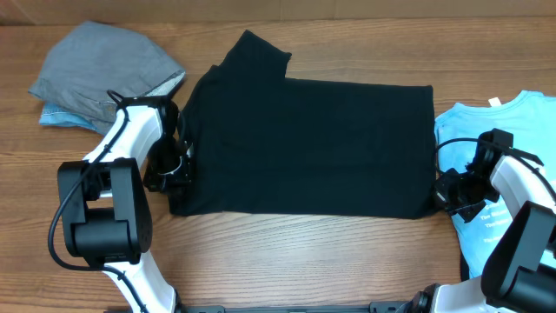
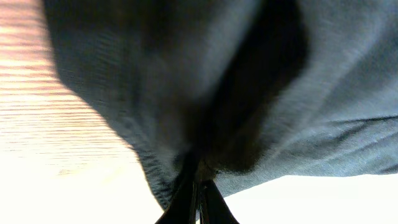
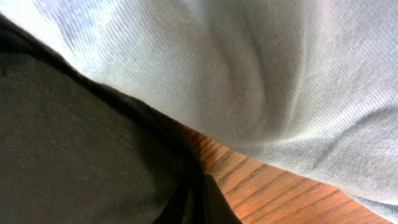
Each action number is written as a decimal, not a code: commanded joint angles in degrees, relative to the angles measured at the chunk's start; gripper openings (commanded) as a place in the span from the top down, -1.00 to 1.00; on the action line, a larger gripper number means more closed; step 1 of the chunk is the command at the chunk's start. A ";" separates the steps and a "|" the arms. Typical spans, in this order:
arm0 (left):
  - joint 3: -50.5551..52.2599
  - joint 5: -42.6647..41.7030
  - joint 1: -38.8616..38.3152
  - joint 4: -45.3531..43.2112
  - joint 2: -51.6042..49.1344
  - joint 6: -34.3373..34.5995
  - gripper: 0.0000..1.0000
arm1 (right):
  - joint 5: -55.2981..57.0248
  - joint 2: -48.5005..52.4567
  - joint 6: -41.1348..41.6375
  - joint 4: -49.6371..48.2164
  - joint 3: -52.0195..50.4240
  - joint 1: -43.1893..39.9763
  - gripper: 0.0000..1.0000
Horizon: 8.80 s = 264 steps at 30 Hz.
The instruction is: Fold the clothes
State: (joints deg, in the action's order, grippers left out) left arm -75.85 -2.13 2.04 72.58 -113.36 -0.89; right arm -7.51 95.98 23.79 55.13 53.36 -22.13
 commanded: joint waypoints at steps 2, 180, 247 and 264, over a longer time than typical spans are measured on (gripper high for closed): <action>-5.29 5.49 0.68 -0.66 1.40 0.57 0.92 | 0.63 0.46 0.24 -0.35 1.40 -0.39 0.92; 28.46 -2.54 7.30 -38.95 15.98 22.05 0.10 | -8.41 -9.97 -3.89 0.66 -3.61 -0.48 -0.58; -2.23 -11.93 14.36 0.81 22.01 6.01 -0.41 | -11.30 -18.43 -5.68 10.51 13.70 -1.20 -0.09; -23.04 -3.93 -10.27 -24.09 1.55 -0.81 -0.87 | -25.64 -15.72 -7.54 4.15 24.72 0.87 -0.44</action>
State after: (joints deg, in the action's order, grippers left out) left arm -95.42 -7.25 -7.86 51.42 -102.56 -1.48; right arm -31.81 78.67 16.84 59.18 77.25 -21.76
